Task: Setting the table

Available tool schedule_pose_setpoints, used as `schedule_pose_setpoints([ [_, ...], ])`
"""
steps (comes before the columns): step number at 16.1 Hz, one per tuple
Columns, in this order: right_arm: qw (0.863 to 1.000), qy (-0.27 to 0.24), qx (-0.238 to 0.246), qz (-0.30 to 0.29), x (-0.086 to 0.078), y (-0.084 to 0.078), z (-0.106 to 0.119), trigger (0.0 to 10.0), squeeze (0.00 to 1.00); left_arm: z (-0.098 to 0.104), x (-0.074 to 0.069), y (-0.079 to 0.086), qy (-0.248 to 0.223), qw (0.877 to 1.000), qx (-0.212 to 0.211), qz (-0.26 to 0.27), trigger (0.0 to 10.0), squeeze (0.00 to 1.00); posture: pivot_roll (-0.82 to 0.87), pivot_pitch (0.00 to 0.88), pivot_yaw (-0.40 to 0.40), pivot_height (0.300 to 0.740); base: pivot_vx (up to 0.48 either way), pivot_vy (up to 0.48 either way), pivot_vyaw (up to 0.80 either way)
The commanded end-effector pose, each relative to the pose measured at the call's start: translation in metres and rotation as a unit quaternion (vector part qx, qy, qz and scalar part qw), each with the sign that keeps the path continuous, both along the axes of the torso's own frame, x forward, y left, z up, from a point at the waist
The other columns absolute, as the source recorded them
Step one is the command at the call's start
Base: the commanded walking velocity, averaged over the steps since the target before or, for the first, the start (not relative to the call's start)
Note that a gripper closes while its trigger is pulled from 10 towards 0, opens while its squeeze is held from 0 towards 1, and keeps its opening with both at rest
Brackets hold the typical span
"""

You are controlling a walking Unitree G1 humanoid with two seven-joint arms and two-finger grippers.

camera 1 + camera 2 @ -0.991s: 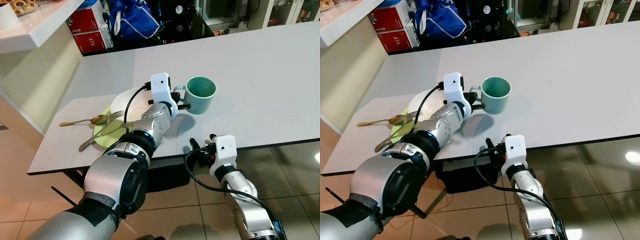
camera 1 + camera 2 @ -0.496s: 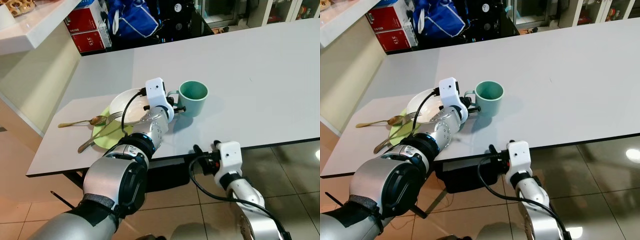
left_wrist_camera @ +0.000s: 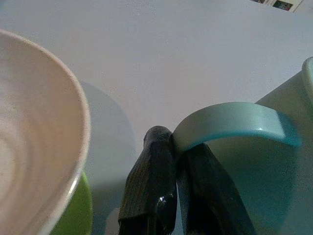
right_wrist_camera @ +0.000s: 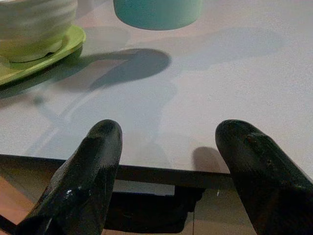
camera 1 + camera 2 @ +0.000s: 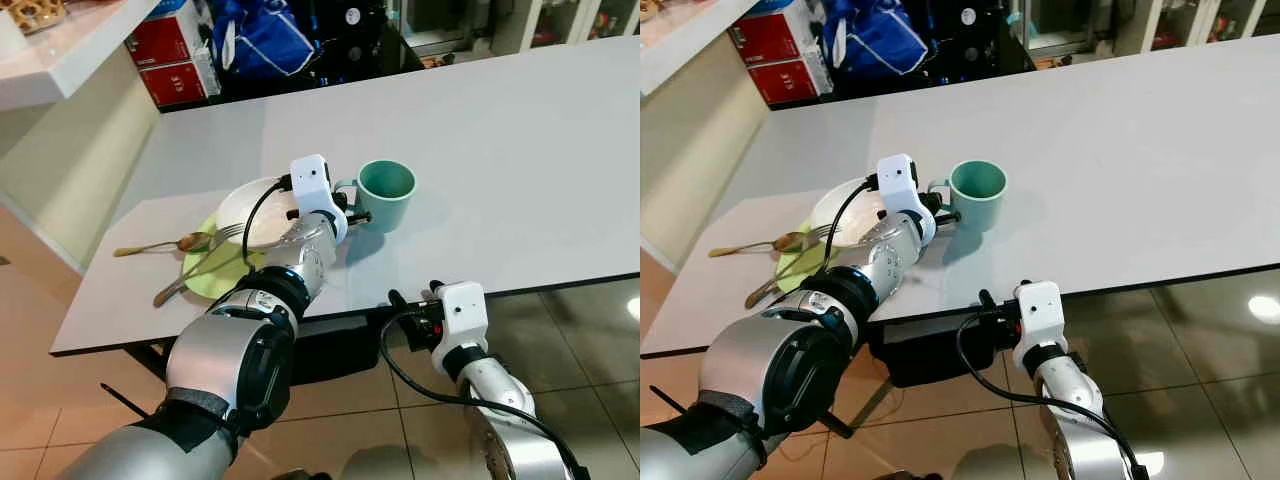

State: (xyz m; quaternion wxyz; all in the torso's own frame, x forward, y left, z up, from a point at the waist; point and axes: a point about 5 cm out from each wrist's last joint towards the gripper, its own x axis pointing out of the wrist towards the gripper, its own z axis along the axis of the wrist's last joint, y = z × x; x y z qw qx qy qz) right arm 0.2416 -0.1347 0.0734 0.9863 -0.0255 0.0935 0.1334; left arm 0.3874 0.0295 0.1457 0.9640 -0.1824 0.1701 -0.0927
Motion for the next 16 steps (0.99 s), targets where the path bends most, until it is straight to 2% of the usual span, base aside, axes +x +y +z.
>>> schedule_pose_setpoints([
  [1, 1.0, 0.0, -0.004, 0.007, -0.002, 0.003, 0.002, 10.0, 0.0, -0.013, -0.016, -0.03, 0.022, 0.999, -0.017, -0.027, 0.0, 1.0, -0.24, 0.0, 0.175, 0.74, 0.0, 0.0, 0.0],
  [6, 1.0, 0.009, -0.007, 0.01, -0.008, 0.003, 0.001, 10.0, 0.0, -0.016, -0.018, -0.033, 0.031, 0.999, -0.023, -0.033, 0.0, 1.0, -0.25, 0.002, 0.17, 0.74, 0.0, 0.0, 0.0],
  [7, 1.0, 0.011, -0.008, 0.01, -0.01, 0.003, 0.001, 10.0, 0.0, -0.019, -0.019, -0.032, 0.039, 0.998, -0.031, -0.03, 10.0, 1.0, -0.26, 0.01, 0.169, 0.74, 0.0, 0.0, 0.0],
  [16, 1.0, 0.023, -0.012, 0.008, -0.018, -0.001, 0.001, 10.0, 0.0, -0.029, -0.022, -0.026, 0.053, 0.998, -0.026, -0.018, 10.0, 1.0, -0.28, 0.026, 0.163, 0.74, 0.0, 0.0, 0.0],
])
